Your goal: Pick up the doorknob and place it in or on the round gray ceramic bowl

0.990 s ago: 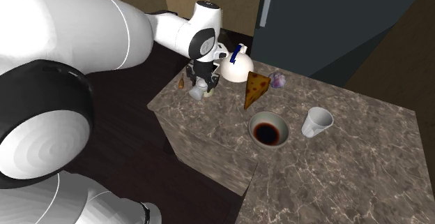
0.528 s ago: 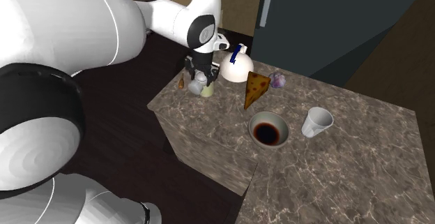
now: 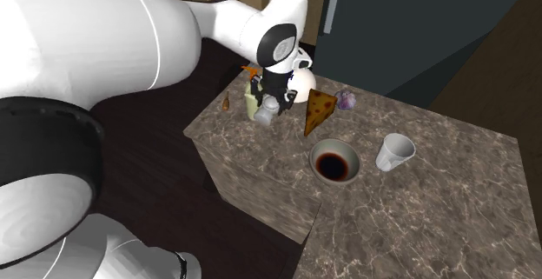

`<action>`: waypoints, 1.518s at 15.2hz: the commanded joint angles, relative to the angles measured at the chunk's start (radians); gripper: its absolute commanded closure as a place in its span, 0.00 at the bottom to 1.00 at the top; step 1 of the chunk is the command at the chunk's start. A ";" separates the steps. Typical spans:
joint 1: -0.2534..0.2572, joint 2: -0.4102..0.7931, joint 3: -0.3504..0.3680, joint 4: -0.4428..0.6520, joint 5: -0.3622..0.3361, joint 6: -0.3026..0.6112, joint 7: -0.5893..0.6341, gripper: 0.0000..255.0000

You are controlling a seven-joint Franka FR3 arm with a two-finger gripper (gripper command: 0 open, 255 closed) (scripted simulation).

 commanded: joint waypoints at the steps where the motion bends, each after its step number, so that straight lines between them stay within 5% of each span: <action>1: -0.024 0.005 -0.025 0.004 -0.005 -0.003 -0.047 1.00; 18: -0.235 0.213 -0.209 0.268 0.000 -0.093 -0.437 1.00; 23: -0.236 0.229 -0.207 0.222 0.006 -0.031 -0.443 1.00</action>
